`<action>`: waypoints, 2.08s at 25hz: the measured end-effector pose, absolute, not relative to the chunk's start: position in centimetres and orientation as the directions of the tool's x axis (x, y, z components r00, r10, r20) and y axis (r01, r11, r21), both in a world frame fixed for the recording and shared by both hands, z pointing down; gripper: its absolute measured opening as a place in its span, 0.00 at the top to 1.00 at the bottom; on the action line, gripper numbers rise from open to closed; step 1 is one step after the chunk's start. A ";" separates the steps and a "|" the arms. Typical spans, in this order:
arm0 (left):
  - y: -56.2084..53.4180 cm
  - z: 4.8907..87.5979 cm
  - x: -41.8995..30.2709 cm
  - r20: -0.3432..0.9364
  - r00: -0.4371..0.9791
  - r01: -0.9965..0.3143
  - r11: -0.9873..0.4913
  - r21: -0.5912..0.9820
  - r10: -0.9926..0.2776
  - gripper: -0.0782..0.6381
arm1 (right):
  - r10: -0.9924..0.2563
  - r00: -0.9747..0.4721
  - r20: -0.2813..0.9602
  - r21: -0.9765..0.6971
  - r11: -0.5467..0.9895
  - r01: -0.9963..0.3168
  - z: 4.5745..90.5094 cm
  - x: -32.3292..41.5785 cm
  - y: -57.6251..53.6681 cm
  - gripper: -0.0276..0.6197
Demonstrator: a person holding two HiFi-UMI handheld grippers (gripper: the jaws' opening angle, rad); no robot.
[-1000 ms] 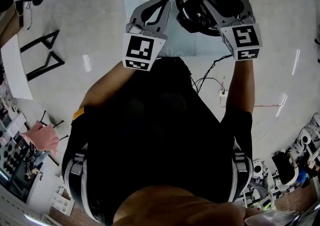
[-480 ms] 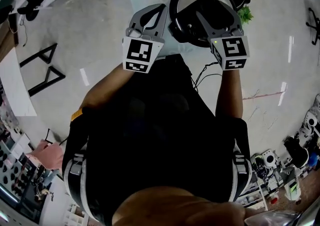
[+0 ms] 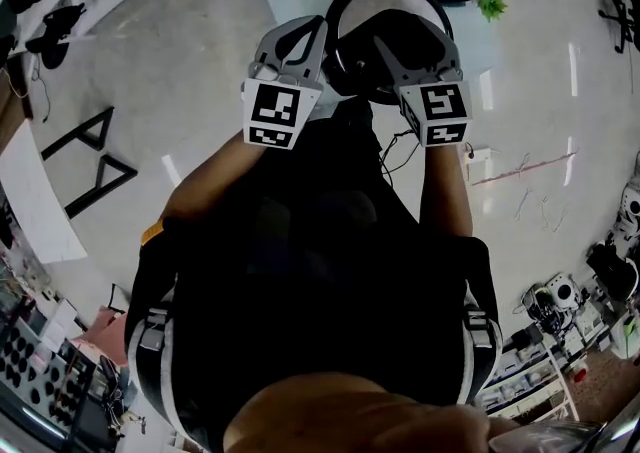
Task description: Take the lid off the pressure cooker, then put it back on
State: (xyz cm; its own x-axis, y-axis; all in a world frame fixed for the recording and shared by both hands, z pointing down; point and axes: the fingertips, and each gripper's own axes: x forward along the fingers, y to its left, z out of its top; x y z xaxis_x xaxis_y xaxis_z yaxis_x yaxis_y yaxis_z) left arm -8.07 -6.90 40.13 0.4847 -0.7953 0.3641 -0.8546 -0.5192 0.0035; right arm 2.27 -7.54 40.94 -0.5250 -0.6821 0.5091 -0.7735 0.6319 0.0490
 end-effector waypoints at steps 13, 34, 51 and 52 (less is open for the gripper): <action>-2.3 45.9 -10.2 0.452 0.485 -0.845 -0.534 0.025 -0.748 0.88 | -0.699 -0.467 0.542 -0.012 0.549 -0.836 48.5 0.8 -4.0 0.51; -1.4 53.5 -10.2 0.559 0.414 -0.888 -0.453 0.076 -0.719 0.88 | -0.649 -0.462 0.604 -0.029 0.562 -0.827 59.8 -0.1 -7.7 0.51; -1.1 53.7 -9.7 0.579 0.392 -0.897 -0.437 0.068 -0.715 0.88 | -0.628 -0.463 0.626 -0.024 0.577 -0.816 63.3 -0.2 -9.0 0.51; -1.0 53.7 -9.7 0.579 0.393 -0.896 -0.438 0.068 -0.714 0.88 | -0.629 -0.461 0.626 -0.022 0.577 -0.816 63.3 -0.3 -9.0 0.51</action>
